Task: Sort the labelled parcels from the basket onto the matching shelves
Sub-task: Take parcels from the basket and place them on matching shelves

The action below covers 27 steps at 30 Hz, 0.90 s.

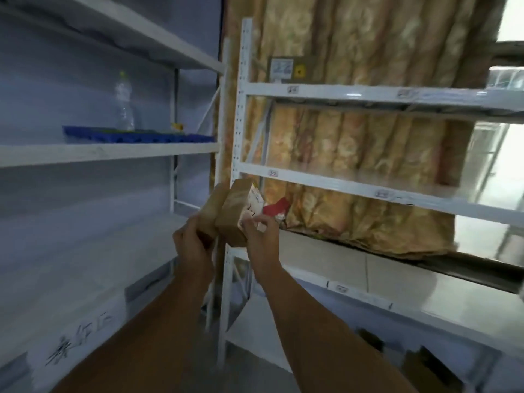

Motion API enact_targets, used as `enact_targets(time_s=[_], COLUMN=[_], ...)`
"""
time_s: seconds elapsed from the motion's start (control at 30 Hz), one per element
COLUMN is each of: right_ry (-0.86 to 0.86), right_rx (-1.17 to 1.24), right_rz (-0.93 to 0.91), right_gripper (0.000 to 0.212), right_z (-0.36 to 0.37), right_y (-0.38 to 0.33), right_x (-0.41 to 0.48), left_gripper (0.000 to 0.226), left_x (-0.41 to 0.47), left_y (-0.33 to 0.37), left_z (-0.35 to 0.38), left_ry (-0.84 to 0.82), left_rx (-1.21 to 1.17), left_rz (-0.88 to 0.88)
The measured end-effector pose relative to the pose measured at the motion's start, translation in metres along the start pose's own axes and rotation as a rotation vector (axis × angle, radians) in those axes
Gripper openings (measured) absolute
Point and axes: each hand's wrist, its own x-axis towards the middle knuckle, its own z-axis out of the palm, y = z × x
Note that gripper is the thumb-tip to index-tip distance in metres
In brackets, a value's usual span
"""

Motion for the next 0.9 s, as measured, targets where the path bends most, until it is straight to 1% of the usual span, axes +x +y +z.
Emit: enact_targets(time_s=[0.07, 0.13, 0.17, 0.2, 0.23, 0.27, 0.3, 0.33, 0.4, 0.43, 0.47, 0.5, 0.53, 0.63, 0.67, 0.77, 0.83, 0.9], right_ry=[0.028, -0.069, -0.131, -0.175, -0.189, -0.171, -0.138, -0.115, -0.106, -0.091, -0.074, -0.057, -0.041, -0.033, -0.039, -0.020, 0.004, 0.011], right_rx=[0.155, 0.242, 0.248, 0.227, 0.200, 0.191, 0.184, 0.182, 0.152, 0.144, 0.139, 0.143, 0.150, 0.161, 0.164, 0.112, 0.061, 0.058], right_rz=[0.085, 0.154, 0.175, 0.161, 0.143, 0.123, 0.103, 0.080, 0.035, 0.018, 0.001, -0.013, -0.032, -0.055, -0.056, -0.102, -0.150, -0.181], right_gripper=[0.065, 0.083, 0.083, 0.075, 0.062, 0.052, 0.046, 0.047, 0.055, 0.057, 0.057, 0.056, 0.055, 0.054, 0.053, 0.051, 0.055, 0.057], right_z=[-0.038, -0.075, -0.091, -0.110, -0.129, -0.148, -0.165, -0.180, -0.208, -0.219, -0.230, -0.238, -0.244, -0.252, -0.253, -0.257, -0.260, -0.264], right_y=[-0.046, -0.094, -0.115, -0.136, -0.157, -0.176, -0.194, -0.208, -0.239, -0.251, -0.262, -0.270, -0.279, -0.297, -0.300, -0.308, -0.313, -0.317], right_x=[0.006, 0.009, 0.007, 0.008, 0.007, 0.006, 0.004, 0.005, 0.004, 0.005, 0.007, 0.008, 0.008, 0.010, 0.010, 0.007, 0.004, 0.002], left_gripper=[0.026, 0.022, 0.027, 0.035, 0.042, 0.049, 0.051, 0.047, 0.027, 0.019, 0.015, 0.015, 0.022, 0.062, 0.067, 0.054, 0.054, 0.054], left_x=[-0.024, -0.037, -0.043, -0.049, -0.059, -0.065, -0.070, -0.075, -0.085, -0.090, -0.094, -0.097, -0.097, -0.102, -0.103, -0.100, -0.095, -0.092], left_y=[0.014, 0.021, 0.025, 0.030, 0.036, 0.040, 0.044, 0.048, 0.056, 0.060, 0.063, 0.065, 0.068, 0.073, 0.075, 0.082, 0.089, 0.099], left_z=[0.048, 0.091, 0.110, 0.130, 0.150, 0.167, 0.183, 0.198, 0.222, 0.233, 0.243, 0.249, 0.255, 0.262, 0.262, 0.262, 0.262, 0.264], left_ry=[-0.049, -0.153, -0.197, -0.228, -0.253, -0.288, -0.341, -0.403, -0.509, -0.543, -0.566, -0.591, -0.620, -0.718, -0.740, -0.725, -0.686, -0.640], left_rx=[-0.085, -0.098, -0.080, -0.054, -0.059, -0.074, -0.090, -0.094, -0.091, -0.076, -0.057, -0.036, -0.001, 0.112, 0.137, 0.214, 0.242, 0.266], left_rz=[-0.035, -0.051, -0.055, -0.047, -0.060, -0.092, -0.137, -0.187, -0.253, -0.257, -0.247, -0.232, -0.207, -0.171, -0.170, -0.110, -0.027, 0.073])
